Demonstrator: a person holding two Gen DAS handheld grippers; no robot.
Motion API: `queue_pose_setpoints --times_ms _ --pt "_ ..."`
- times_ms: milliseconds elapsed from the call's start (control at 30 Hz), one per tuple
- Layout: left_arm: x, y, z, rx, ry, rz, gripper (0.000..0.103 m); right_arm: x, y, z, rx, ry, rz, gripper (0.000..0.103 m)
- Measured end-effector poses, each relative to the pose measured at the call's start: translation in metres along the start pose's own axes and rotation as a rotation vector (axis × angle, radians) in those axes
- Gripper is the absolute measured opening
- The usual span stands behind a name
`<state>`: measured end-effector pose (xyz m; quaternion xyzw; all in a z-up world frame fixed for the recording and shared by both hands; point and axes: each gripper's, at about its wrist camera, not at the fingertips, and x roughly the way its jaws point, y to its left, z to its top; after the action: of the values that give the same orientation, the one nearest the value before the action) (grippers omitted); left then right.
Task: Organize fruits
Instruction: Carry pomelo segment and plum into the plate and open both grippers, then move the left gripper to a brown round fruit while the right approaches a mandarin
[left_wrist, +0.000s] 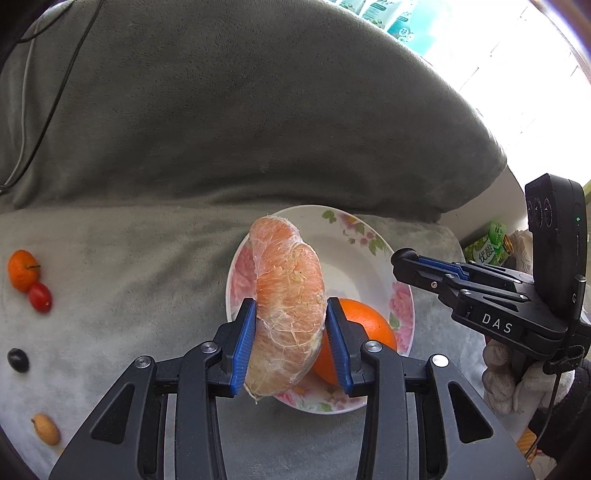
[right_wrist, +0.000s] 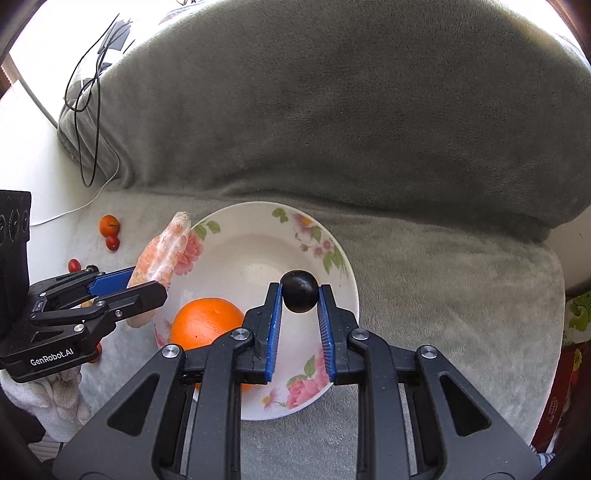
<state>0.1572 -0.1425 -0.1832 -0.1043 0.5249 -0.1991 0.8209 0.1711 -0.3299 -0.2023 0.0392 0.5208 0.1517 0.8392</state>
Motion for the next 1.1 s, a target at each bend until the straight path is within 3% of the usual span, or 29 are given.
queue_pose_setpoints --times_ms 133,200,233,267,333,500,633,1100 --pt "0.002 -0.002 0.003 0.000 -0.002 -0.016 0.036 0.000 0.000 0.000 0.007 -0.001 0.004 0.021" --pt "-0.002 -0.002 0.005 -0.002 -0.007 -0.021 0.046 0.000 0.000 0.000 0.008 0.000 -0.004 0.028" --pt "-0.004 -0.002 0.005 -0.004 -0.012 -0.017 0.056 -0.001 0.000 0.000 0.009 -0.004 -0.014 0.041" --pt "-0.007 -0.002 0.006 -0.003 -0.020 -0.017 0.057 -0.003 0.000 0.001 0.014 -0.011 -0.025 0.056" --pt "-0.012 -0.002 0.008 0.006 -0.026 -0.012 0.058 -0.007 -0.002 0.001 0.027 -0.022 -0.036 0.066" --pt "-0.023 -0.001 0.008 0.011 -0.031 -0.010 0.059 -0.014 -0.001 0.002 0.031 -0.022 -0.057 0.069" --pt "-0.032 -0.001 0.003 0.025 -0.031 -0.003 0.062 -0.024 0.003 -0.001 0.048 -0.040 -0.069 0.080" --pt "-0.080 0.042 -0.024 -0.024 -0.065 0.049 0.062 -0.048 0.052 -0.018 0.052 -0.062 -0.047 0.081"
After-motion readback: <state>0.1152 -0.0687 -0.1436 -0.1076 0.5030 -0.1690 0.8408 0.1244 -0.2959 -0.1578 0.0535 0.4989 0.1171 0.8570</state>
